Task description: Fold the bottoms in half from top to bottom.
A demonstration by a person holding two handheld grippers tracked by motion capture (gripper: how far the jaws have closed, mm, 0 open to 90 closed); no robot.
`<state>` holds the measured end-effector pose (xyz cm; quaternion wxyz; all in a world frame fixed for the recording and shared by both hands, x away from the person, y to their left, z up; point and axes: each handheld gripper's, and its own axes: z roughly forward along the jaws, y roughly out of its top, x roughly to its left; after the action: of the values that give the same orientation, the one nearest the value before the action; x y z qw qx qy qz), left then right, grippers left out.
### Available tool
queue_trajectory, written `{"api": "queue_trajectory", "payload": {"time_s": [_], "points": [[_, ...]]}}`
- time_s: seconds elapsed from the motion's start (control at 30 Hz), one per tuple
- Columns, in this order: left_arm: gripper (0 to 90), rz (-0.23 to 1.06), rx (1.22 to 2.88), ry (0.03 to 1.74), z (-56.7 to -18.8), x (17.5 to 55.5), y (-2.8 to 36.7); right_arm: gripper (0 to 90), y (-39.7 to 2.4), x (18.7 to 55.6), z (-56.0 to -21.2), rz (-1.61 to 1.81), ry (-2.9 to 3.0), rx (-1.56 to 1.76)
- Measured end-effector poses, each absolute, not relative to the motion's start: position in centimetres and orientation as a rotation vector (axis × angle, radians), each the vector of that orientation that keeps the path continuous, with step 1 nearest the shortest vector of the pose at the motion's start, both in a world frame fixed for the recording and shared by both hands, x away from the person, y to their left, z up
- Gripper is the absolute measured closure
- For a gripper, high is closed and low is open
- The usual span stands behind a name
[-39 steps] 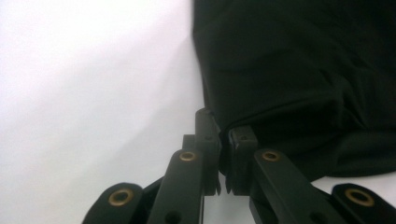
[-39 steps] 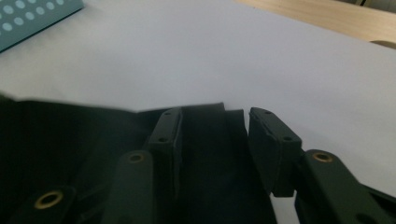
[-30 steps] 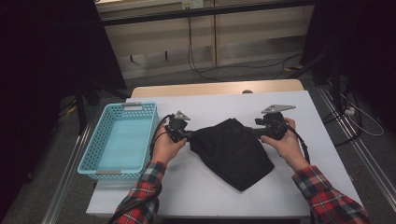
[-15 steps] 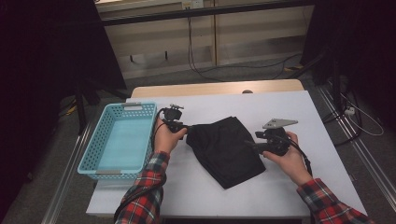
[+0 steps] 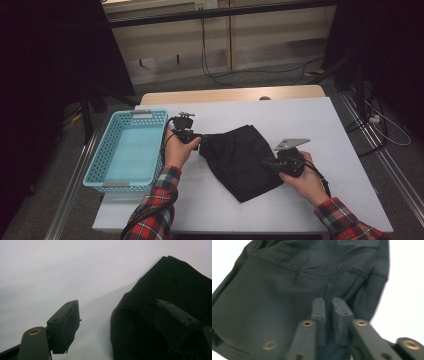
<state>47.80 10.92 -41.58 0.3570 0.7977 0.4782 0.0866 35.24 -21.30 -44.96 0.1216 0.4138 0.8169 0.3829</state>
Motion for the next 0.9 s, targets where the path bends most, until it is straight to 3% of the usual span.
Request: {"api": "queue_trajectory", "payload": {"time_s": [0.27, 0.33, 0.37, 0.43, 0.57, 0.63, 0.9], "points": [[21.4, 0.172, 2.040, 1.348, -43.5, 48.3, 10.2, 86.3, -21.0, 34.7, -44.9, 1.098, 2.417, 1.163], [25.3, 0.134, 2.042, 1.366, -44.0, 48.3, 10.2, 86.3, -21.1, 34.5, -44.9, 1.101, 2.420, 1.164], [33.3, 0.115, 2.040, 1.373, -44.2, 48.3, 10.3, 86.1, -21.2, 34.3, -44.8, 1.105, 2.422, 1.165], [33.5, 0.120, 2.035, 1.366, -44.2, 48.1, 10.3, 85.1, -21.3, 34.0, -44.8, 1.103, 2.415, 1.164], [41.5, 0.132, 2.062, 1.366, -44.1, 47.6, 10.3, 69.9, -21.7, 33.5, -44.5, 1.148, 2.352, 1.170], [50.1, 0.126, 2.077, 1.366, -44.0, 47.4, 10.3, 68.1, -22.0, 33.3, -44.0, 1.158, 2.312, 1.185], [74.4, 0.033, 2.115, 1.425, -43.7, 47.2, 9.9, 41.4, -22.9, 33.0, -43.8, 1.159, 2.205, 1.241]]}}
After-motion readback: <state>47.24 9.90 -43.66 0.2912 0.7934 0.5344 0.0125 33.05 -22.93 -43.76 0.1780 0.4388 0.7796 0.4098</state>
